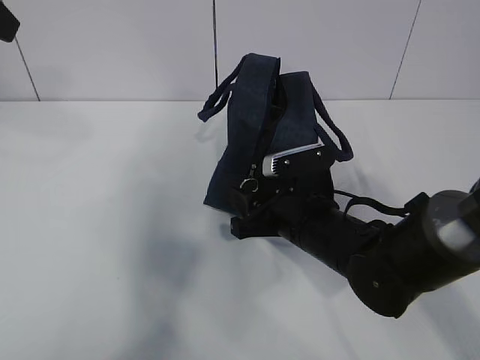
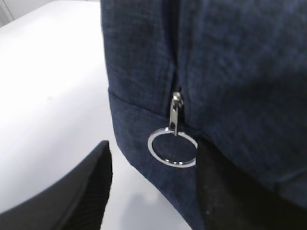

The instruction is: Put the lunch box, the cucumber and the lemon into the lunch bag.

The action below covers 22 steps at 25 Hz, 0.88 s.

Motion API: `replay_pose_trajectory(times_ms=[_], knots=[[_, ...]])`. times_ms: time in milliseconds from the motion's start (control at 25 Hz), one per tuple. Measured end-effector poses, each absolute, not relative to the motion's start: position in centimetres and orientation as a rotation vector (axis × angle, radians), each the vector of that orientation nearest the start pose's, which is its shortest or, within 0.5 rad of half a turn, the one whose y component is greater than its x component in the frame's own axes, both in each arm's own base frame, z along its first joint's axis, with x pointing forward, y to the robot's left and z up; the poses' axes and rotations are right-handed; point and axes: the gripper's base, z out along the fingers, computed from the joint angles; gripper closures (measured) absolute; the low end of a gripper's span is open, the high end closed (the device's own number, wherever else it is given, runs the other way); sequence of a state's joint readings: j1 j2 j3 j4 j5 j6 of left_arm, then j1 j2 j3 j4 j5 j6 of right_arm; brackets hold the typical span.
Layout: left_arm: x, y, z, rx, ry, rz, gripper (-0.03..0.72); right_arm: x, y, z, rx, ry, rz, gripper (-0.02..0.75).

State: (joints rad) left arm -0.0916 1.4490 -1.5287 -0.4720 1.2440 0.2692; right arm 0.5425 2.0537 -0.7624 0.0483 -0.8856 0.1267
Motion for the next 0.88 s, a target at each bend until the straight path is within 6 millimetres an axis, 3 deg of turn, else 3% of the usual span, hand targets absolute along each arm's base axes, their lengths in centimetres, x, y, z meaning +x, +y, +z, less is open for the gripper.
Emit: replay_pose_trajectory(times_ms=[280, 640, 880], knots=[[28.4, -6.5, 40.0, 0.409, 2.525, -0.573, 0.452, 31.8, 18.6, 8.6, -0.323, 1.830, 0.444, 0.299], [28.4, -6.5, 40.0, 0.409, 2.525, -0.573, 0.452, 32.1, 18.4, 8.4, -0.268, 1.812, 0.430, 0.299], [28.4, -6.5, 40.0, 0.409, 2.525, -0.573, 0.452, 31.8, 19.2, 8.8, -0.373, 1.757, 0.481, 0.299]])
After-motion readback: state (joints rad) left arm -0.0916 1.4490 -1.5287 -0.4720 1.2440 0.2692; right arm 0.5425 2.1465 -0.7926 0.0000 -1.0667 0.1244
